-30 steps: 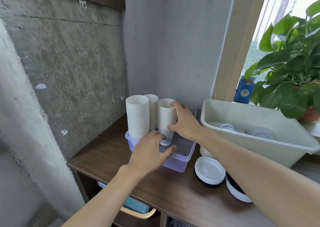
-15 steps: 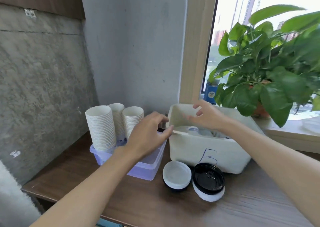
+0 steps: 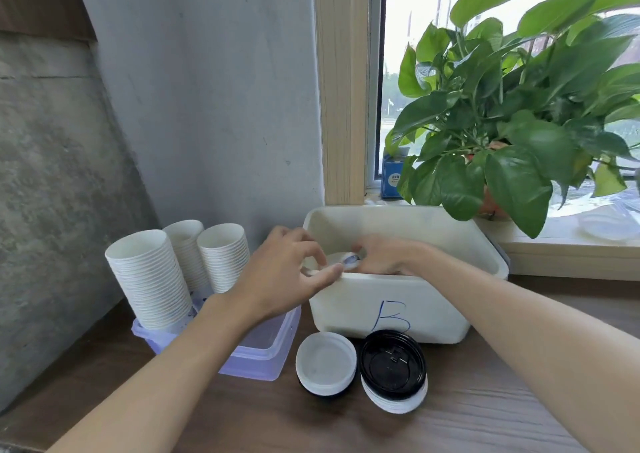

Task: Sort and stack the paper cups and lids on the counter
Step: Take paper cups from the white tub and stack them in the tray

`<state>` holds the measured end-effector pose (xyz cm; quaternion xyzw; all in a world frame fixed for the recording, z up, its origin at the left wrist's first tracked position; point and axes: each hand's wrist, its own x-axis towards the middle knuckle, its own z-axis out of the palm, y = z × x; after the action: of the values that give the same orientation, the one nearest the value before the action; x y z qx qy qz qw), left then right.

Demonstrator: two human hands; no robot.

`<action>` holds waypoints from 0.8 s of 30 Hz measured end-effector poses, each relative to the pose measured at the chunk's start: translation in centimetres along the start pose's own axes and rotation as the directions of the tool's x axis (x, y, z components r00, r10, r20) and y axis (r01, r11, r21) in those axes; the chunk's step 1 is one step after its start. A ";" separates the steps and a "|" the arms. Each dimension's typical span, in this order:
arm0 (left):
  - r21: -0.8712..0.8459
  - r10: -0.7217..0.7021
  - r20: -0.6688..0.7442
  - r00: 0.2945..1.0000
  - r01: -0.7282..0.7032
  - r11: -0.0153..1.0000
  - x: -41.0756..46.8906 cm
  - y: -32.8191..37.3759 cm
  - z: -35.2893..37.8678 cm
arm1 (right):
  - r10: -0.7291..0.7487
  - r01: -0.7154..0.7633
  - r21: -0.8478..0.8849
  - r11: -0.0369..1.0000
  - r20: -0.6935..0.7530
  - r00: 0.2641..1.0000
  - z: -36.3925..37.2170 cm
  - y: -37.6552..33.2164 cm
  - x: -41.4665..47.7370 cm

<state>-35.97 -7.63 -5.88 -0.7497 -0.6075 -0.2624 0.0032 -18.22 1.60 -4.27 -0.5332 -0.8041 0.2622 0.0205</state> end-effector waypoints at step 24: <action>-0.123 0.075 0.001 0.997 -0.074 0.990 7.8 0.8 2.2 | -0.172 0.316 0.488 0.814 -0.317 0.933 -4.3 3.4 0.1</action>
<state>-33.40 0.01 -4.45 -0.7714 -0.5617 -0.2970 -0.0348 -14.10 4.44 -2.09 -0.4275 -0.7522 0.3976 0.3054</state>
